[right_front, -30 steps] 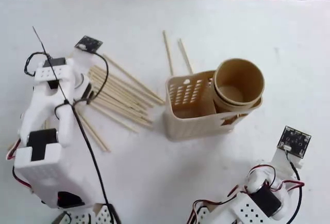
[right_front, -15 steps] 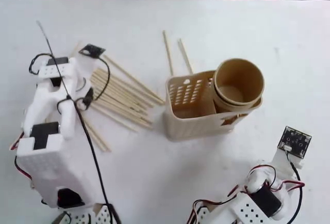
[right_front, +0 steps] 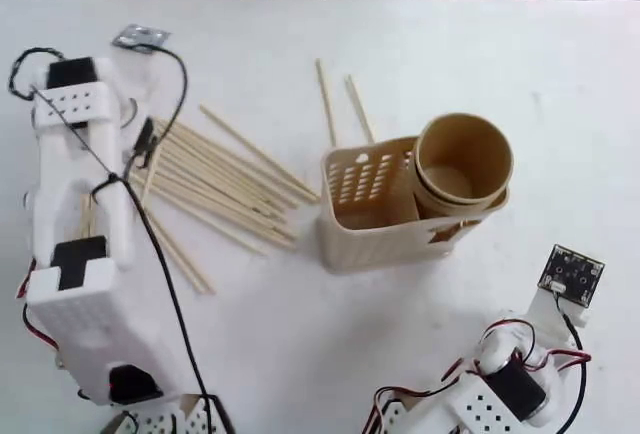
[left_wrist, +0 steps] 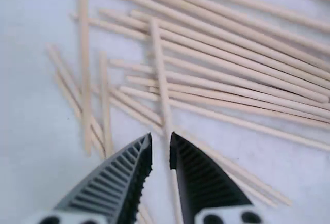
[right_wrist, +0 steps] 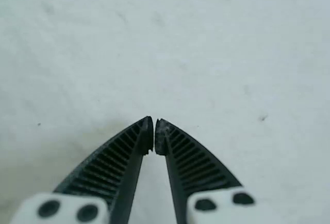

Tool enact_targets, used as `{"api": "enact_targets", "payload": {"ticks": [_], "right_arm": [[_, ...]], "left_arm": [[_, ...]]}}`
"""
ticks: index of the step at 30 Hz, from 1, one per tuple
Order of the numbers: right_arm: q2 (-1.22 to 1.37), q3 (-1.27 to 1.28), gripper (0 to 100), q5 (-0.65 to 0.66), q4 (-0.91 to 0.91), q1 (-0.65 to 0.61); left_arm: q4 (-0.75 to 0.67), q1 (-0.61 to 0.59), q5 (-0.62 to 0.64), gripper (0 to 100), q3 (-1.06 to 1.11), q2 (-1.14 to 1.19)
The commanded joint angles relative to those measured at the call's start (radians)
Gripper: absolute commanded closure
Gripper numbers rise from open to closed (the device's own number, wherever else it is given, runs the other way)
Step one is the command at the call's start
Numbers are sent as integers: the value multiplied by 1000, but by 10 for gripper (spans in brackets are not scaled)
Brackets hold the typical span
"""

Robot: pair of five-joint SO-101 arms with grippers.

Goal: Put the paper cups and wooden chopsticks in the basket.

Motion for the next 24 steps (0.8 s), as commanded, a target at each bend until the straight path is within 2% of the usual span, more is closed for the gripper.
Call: {"api": "enact_targets", "payload": {"ticks": [1,3,5,12,18,24], "right_arm": [[-8,9,979,-3,-10,7],[-8,9,979,-3,-10,7],[-8,9,979,-3,-10,7],[-8,9,979,-3,-10,7],[-8,9,979,-3,-10,7],[-8,9,979,-3,-10,7]], "left_arm": [[15,-111,20,858,-43,-10],[-5,-165,-18,837,0,-10],[-38,-213,-132,844,51,-10],[-270,-349,-405,846,270,-10],[-431,-380,-453,846,430,-10],[-453,-372,-451,846,468,-8]]}}
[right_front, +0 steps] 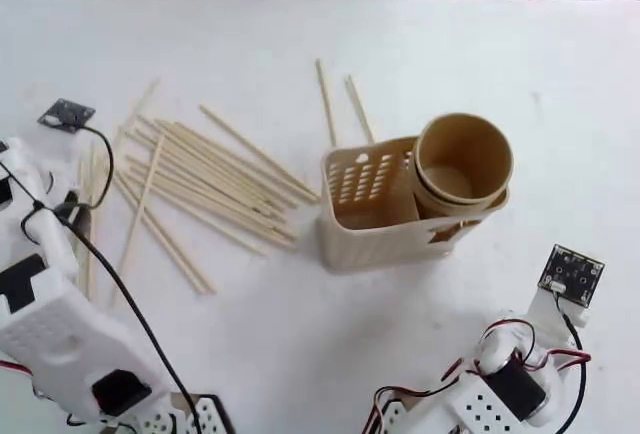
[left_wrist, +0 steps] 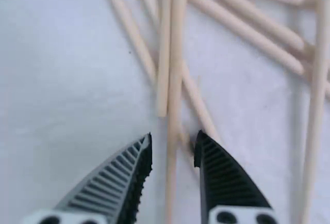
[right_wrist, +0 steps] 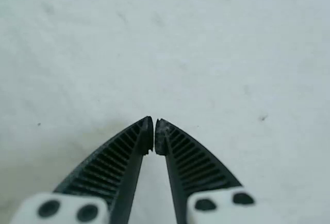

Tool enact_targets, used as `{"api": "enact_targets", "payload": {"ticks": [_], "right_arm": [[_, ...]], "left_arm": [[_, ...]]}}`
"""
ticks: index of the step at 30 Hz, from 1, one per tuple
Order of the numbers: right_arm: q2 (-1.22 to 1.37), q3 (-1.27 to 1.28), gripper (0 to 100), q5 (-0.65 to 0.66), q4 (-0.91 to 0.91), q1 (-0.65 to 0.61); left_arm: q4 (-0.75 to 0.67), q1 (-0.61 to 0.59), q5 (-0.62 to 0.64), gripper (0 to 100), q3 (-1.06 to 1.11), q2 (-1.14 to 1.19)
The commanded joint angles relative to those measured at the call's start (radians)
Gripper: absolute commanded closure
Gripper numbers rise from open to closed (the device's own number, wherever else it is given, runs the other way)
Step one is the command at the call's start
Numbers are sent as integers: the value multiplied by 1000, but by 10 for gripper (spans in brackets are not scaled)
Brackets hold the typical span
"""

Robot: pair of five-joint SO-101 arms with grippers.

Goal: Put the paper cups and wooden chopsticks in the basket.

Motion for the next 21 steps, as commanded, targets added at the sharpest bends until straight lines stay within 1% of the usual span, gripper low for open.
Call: {"api": "enact_targets", "payload": {"ticks": [1,7,11,16,18,21], "right_arm": [[-8,9,979,-3,-10,7],[-8,9,979,-3,-10,7],[-8,9,979,-3,-10,7],[-8,9,979,-3,-10,7],[-8,9,979,-3,-10,7],[-8,9,979,-3,-10,7]], "left_arm": [[-15,5,-8,846,25,-8],[15,51,-6,846,64,-10],[9,54,38,853,92,-8],[15,65,43,976,126,-8],[23,76,43,972,149,-8],[77,111,46,977,161,-8]]}}
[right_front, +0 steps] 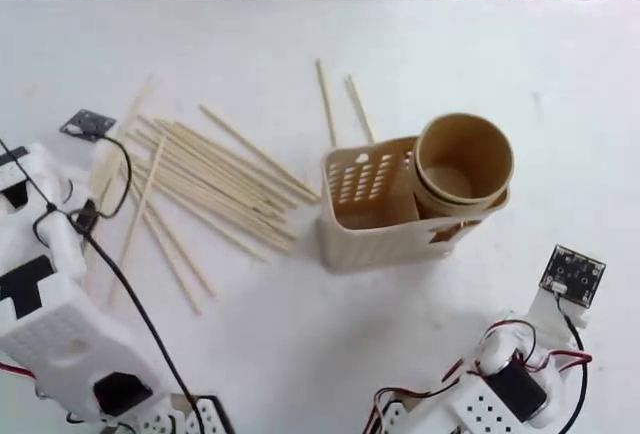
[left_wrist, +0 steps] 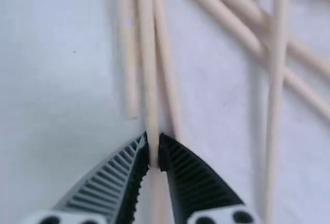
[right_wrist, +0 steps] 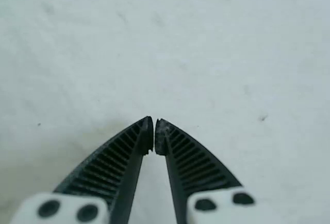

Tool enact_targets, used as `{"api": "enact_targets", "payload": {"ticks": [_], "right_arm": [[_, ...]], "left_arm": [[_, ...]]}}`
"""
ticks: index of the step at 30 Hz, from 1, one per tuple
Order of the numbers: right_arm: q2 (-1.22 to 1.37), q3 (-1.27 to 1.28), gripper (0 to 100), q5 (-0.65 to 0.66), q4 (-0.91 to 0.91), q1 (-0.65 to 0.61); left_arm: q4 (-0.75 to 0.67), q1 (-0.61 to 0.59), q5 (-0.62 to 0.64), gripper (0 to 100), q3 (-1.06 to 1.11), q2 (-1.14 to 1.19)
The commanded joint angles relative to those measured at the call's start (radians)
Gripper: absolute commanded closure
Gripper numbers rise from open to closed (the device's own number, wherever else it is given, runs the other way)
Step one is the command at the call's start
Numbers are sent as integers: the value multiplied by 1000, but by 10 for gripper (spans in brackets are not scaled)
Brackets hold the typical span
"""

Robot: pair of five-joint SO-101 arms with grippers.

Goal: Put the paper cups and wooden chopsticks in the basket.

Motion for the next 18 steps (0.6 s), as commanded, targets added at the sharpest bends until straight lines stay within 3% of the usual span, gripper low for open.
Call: {"api": "enact_targets", "payload": {"ticks": [1,7,10,18], "right_arm": [[-8,9,979,-3,-10,7],[-8,9,979,-3,-10,7],[-8,9,979,-3,-10,7],[-8,9,979,-3,-10,7]], "left_arm": [[83,56,15,977,41,15],[101,125,20,977,6,4],[106,127,91,977,-98,1],[321,139,192,977,-459,-58]]}}
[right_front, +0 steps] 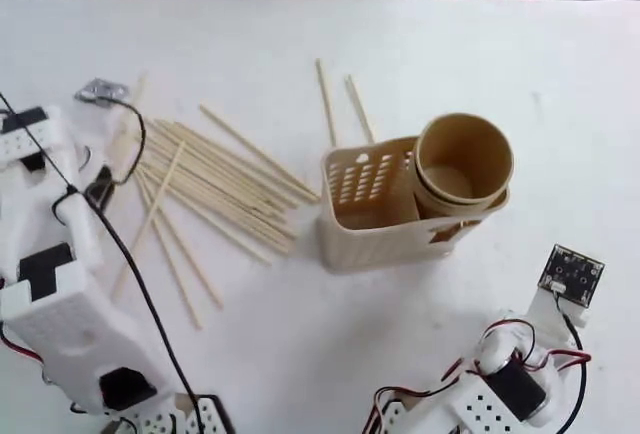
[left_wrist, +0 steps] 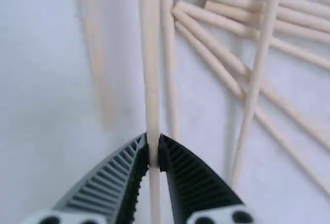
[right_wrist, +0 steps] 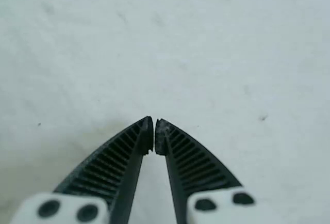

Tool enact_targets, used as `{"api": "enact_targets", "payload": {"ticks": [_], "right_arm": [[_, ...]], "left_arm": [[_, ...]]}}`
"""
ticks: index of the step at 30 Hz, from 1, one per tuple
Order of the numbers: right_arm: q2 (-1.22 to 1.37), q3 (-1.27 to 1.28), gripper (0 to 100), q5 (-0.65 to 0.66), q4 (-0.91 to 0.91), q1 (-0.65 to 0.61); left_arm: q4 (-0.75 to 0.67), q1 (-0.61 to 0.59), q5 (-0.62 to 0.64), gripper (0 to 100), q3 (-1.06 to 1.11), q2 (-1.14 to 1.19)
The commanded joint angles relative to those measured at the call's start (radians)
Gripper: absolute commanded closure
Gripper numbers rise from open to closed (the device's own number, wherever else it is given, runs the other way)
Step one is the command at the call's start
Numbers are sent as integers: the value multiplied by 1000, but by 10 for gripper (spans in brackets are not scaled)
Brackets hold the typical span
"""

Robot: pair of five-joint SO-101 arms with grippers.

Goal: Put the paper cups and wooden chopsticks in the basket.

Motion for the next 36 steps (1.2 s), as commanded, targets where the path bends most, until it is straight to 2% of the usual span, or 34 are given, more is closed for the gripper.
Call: {"api": "enact_targets", "payload": {"ticks": [1,6,10,15,20,29,36], "right_arm": [[-8,9,979,-3,-10,7],[-8,9,979,-3,-10,7],[-8,9,979,-3,-10,7],[-8,9,979,-3,-10,7],[-8,9,979,-3,-10,7],[-8,9,979,-3,-10,7],[-8,9,979,-3,-10,7]], "left_arm": [[78,25,48,977,-181,-88],[170,62,114,977,-324,-159],[252,151,198,977,-416,-245],[301,318,313,977,-474,-432],[296,555,427,978,-474,-613],[98,944,562,978,-473,-673],[-104,1171,571,978,-473,-673]]}}
